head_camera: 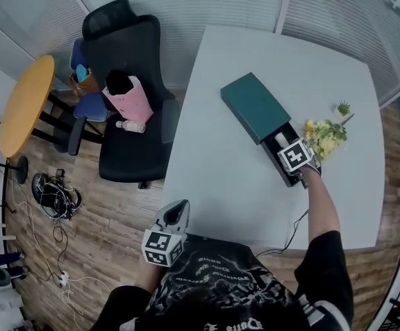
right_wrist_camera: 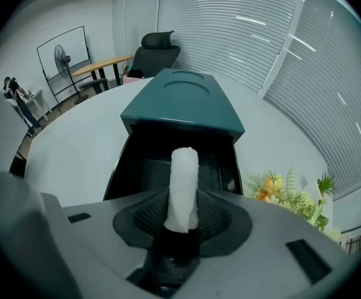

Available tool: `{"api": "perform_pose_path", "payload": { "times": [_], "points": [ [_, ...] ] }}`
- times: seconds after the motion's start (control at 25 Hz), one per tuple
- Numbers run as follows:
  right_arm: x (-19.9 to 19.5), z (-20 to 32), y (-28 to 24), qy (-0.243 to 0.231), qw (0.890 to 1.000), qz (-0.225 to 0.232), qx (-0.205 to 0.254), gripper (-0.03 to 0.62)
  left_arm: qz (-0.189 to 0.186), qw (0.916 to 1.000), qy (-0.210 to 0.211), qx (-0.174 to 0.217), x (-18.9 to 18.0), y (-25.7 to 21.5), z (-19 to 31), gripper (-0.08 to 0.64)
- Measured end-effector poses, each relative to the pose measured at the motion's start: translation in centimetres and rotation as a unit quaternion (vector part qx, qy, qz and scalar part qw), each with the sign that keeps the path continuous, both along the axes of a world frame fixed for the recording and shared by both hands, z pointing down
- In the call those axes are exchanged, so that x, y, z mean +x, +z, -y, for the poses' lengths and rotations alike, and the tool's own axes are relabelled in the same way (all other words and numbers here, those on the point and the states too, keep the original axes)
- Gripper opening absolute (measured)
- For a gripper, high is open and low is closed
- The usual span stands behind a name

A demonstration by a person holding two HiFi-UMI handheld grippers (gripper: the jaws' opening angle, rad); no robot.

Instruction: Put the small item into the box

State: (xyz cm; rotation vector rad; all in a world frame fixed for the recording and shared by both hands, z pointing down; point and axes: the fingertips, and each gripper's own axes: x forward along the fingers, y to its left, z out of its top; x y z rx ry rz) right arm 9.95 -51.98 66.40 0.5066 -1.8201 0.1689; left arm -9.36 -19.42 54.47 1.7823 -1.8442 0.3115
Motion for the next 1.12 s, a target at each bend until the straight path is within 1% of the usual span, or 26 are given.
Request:
{"api": "perform_pose_path", "payload": {
  "times": [0.04, 0.08, 0.12, 0.16, 0.24, 0.28, 0.44, 0.52, 0.56, 0.64, 0.68, 0.76, 0.84, 0.92, 1.04, 1.12],
  "points": [
    [-0.4, -0.8, 0.4, 0.002, 1.0, 0.013, -0.028, 0.144, -0.001, 1.0, -0.002, -0.002, -0.1, 0.1, -0.1, 0.018],
    [-1.7, -1.8, 0.7, -0.001, 0.997, 0.046, -0.062, 0.144, -0.002, 1.0, -0.006, -0.004, -0.2, 0.2, -0.2, 0.018],
    [-2.7, -2.1, 0.8, -0.003, 0.994, 0.073, -0.079, 0.147, -0.002, 0.9999, -0.009, -0.004, -0.3, 0.3, -0.2, 0.018],
    [-2.7, -1.4, 0.7, 0.0, 0.994, 0.079, -0.069, 0.147, -0.003, 0.9999, -0.013, -0.005, -0.4, 0.4, -0.2, 0.018],
    [-1.6, 0.6, 0.5, 0.012, 0.998, 0.06, -0.023, 0.147, -0.004, 0.9998, -0.019, -0.004, -0.5, 0.6, -0.3, 0.018],
    [-1.3, 0.9, 0.4, 0.016, 0.998, 0.055, -0.014, 0.147, -0.005, 0.9998, -0.021, -0.005, -0.5, 0.6, -0.4, 0.018],
    [-1.2, 0.8, 0.5, 0.027, 0.998, 0.058, -0.012, 0.15, -0.009, 0.9998, -0.015, -0.004, -0.2, 0.6, -0.2, 0.018],
    [-1.0, 0.9, 0.4, 0.035, 0.997, 0.063, -0.013, 0.169, -0.012, 0.9999, -0.011, 0.002, 0.1, 0.4, 0.0, 0.018],
    [-1.0, 0.7, 0.3, 0.041, 0.997, 0.069, -0.022, 0.197, -0.013, 0.9999, -0.01, 0.003, 0.1, 0.3, 0.1, 0.018],
    [-1.0, 0.1, 0.2, 0.055, 0.993, 0.088, -0.049, 0.277, -0.017, 0.9998, -0.009, 0.004, 0.1, 0.4, 0.2, 0.018],
    [-0.9, -0.1, 0.1, 0.063, 0.991, 0.099, -0.058, 0.293, -0.019, 0.9998, -0.009, 0.005, 0.1, 0.5, 0.2, 0.018],
    [-0.6, -0.1, -0.5, 0.078, 0.989, 0.115, -0.055, 0.31, -0.025, 0.9996, -0.009, 0.008, -0.1, 0.5, 0.3, 0.018],
    [-0.3, 0.1, -1.7, 0.092, 0.986, 0.132, -0.036, 0.324, -0.031, 0.9994, -0.01, 0.012, -0.4, 0.5, 0.4, 0.018],
    [-0.1, 0.3, -3.3, 0.109, 0.981, 0.157, -0.016, 0.334, -0.037, 0.9991, -0.008, 0.016, -0.5, 0.5, 0.5, 0.018],
    [-0.1, -0.2, -5.6, 0.13, 0.972, 0.197, 0.0, 0.334, -0.046, 0.9987, 0.005, 0.023, -0.2, 0.6, 0.9, 0.018],
    [-0.1, -1.0, -7.1, 0.131, 0.968, 0.214, 0.009, 0.334, -0.049, 0.9983, 0.019, 0.027, 0.3, 0.5, 1.2, 0.018]
  ]
}}
